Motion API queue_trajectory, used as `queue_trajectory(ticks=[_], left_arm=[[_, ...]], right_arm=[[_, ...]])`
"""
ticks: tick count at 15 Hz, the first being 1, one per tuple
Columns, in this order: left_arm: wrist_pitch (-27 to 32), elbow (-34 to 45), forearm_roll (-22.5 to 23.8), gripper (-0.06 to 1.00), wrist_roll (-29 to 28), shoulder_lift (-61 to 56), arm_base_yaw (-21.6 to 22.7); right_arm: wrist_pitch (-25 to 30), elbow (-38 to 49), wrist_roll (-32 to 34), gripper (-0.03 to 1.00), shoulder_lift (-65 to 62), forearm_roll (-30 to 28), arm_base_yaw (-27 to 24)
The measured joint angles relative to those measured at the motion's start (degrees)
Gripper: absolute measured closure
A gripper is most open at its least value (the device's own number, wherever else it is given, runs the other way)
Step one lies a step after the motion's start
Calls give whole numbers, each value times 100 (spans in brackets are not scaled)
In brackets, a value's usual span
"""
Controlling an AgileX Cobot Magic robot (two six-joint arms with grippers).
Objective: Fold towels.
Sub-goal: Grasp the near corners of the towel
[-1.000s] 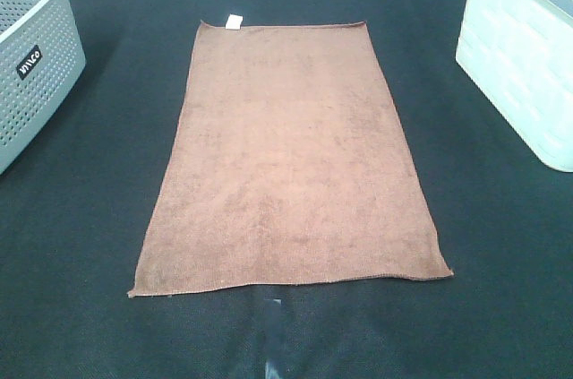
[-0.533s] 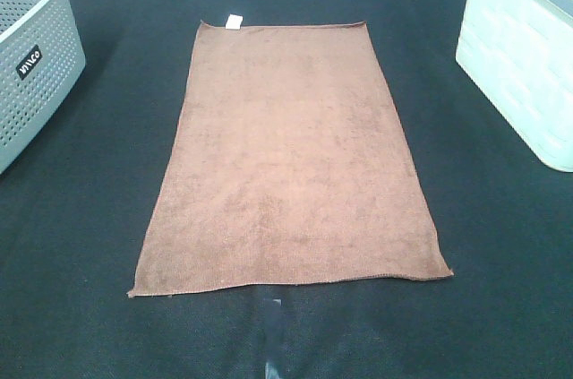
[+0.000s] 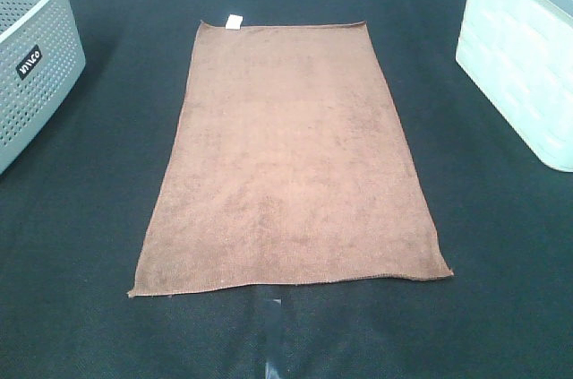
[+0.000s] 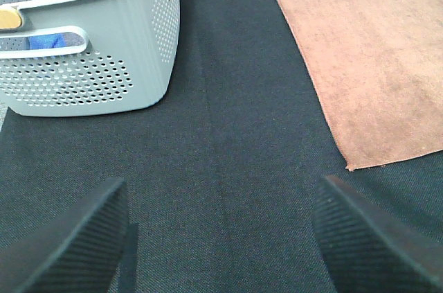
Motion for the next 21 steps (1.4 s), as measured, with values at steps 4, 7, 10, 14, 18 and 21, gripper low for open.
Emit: queue_trajectory(ticks=[4, 7, 10, 14, 18, 21], left_arm=[[0, 0, 0, 23, 0, 0, 0], [0, 0, 0, 23, 0, 0, 0], [0, 0, 0, 23, 0, 0, 0], [0, 0, 0, 23, 0, 0, 0], [0, 0, 0, 23, 0, 0, 0], [0, 0, 0, 23, 0, 0, 0]], right_arm=[[0, 0, 0, 17, 0, 0, 0], [0, 0, 0, 17, 0, 0, 0], [0, 0, 0, 17, 0, 0, 0], [0, 0, 0, 17, 0, 0, 0], [0, 0, 0, 17, 0, 0, 0], [0, 0, 0, 17, 0, 0, 0]])
